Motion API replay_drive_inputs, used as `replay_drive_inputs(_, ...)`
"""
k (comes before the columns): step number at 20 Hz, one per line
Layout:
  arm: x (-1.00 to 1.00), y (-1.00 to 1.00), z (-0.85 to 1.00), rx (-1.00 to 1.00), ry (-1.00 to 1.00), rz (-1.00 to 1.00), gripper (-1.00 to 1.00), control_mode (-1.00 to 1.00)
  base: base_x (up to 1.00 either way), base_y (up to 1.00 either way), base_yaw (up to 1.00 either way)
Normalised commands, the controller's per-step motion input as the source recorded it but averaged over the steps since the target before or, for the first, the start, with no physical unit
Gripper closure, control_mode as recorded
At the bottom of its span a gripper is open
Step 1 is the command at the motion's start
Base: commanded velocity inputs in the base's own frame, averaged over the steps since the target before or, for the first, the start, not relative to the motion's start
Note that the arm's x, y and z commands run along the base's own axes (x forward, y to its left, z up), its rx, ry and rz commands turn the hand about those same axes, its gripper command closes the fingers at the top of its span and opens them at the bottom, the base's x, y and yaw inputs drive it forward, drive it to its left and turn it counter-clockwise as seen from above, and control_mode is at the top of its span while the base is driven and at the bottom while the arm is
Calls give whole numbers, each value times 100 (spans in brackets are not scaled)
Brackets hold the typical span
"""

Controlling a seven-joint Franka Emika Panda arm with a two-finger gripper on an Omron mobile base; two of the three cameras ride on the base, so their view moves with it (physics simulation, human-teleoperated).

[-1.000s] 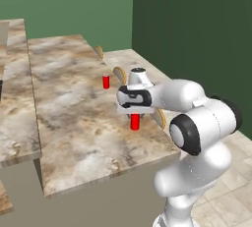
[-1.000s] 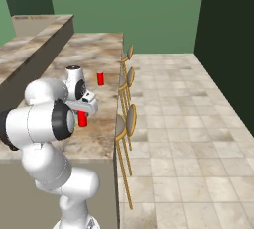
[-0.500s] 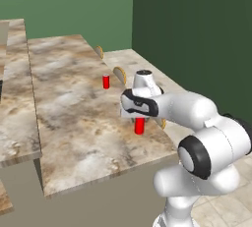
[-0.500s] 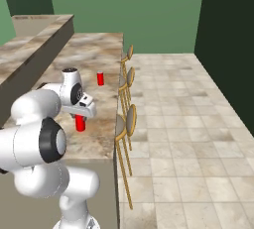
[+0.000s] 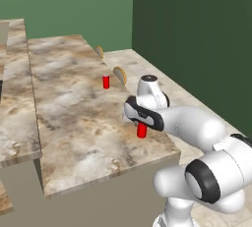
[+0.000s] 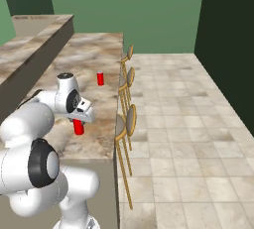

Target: Four empty soda cans are scattered around the kitchen. Gather all the cans and cluster them next to the stove for recycling.

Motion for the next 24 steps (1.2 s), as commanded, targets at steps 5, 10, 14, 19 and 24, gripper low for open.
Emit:
replay_drive_inputs(5, 0, 0, 0, 0, 0, 0, 100, 100, 0, 0, 0)
replay_drive_inputs(10, 0, 0, 0, 0, 0, 0, 100, 100, -19, 0, 0)
replay_drive_inputs(14, 0, 0, 0, 0, 0, 0, 100, 100, -52, 0, 0)
replay_drive_inputs(19, 0, 0, 0, 0, 0, 0, 100, 100, -65, 0, 0)
replay_drive_inputs(24, 0, 0, 0, 0, 0, 0, 100, 100, -73, 13, 0)
